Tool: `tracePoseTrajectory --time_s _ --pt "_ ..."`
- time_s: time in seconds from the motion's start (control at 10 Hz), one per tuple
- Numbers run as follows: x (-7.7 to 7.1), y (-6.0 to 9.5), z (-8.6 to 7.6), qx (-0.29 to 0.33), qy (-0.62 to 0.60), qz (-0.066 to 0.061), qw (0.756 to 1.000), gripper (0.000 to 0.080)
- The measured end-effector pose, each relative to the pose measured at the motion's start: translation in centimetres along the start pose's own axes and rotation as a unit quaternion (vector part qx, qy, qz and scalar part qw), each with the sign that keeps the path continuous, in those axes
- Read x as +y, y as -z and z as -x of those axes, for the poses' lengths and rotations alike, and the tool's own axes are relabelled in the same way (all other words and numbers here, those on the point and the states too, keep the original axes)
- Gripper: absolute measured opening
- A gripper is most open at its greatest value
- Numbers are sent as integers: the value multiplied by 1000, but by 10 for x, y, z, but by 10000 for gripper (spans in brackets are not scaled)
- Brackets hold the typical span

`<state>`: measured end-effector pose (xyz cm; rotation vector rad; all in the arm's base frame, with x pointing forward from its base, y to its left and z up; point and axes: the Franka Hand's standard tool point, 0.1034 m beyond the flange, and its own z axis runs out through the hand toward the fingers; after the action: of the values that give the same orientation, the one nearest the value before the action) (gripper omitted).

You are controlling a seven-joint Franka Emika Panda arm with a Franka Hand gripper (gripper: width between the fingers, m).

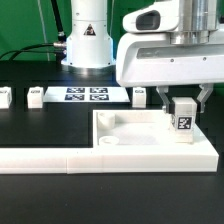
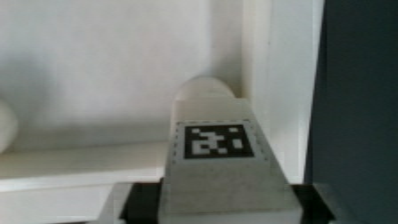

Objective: Assemble square table

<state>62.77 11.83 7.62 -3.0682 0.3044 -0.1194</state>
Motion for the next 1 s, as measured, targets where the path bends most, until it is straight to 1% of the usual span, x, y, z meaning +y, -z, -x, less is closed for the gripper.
tracePoseTrajectory --time_s 0.1,0.3,0.4,0.6,0.8,1.0 --pt "0 0 1 1 -71 3 997 291" --pt "0 -1 2 2 -170 6 985 292" --pt "0 -1 3 2 -245 5 970 292" --pt "-2 -2 4 1 -361 5 932 292" --pt "-4 -2 5 -5 -473 0 881 292" --pt "-2 -3 3 -14 -539 -9 842 292"
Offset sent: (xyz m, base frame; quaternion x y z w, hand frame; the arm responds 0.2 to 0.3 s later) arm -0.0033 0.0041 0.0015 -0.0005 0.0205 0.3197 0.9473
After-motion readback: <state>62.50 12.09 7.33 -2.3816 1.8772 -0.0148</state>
